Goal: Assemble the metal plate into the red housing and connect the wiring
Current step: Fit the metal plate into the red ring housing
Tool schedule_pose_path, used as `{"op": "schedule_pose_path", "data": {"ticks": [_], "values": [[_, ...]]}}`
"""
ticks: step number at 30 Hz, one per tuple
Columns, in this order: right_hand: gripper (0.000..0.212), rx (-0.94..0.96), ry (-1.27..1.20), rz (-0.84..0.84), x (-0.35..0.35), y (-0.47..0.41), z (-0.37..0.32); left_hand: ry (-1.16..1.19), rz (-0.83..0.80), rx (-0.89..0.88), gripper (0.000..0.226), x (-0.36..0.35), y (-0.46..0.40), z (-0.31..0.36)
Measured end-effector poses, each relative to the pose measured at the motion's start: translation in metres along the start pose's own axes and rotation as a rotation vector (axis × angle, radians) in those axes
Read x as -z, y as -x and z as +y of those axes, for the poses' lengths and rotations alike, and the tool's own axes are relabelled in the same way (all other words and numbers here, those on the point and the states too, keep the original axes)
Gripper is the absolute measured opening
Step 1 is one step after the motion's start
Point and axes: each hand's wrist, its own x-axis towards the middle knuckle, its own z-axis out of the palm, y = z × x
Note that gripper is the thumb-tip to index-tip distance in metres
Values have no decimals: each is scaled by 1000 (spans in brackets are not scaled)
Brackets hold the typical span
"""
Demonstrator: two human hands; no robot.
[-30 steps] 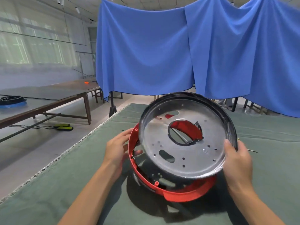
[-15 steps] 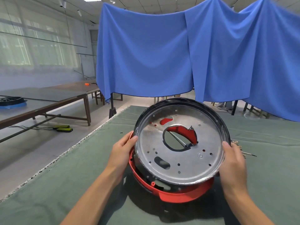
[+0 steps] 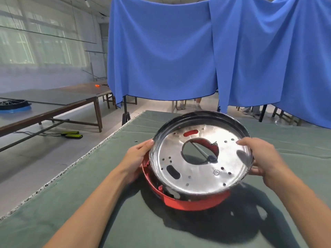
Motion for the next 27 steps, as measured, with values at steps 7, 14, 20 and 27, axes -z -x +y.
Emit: {"op": "schedule_pose_path", "data": {"ticks": [7,14,20,27], "values": [[11,-35,12,-50,11,-37,-16,-10,-114,65,29,1,-32,-10],[19,91,18,53,1,-36,2,-114,136,-26,29,-1,-31,-18],[20,-47,-219,120,-2,-22,18,-700,413,-101,19,21,-1,-14],[15,97,-244,197,-7,-8,24,-763,247,-50,15,20,25,-15]]}}
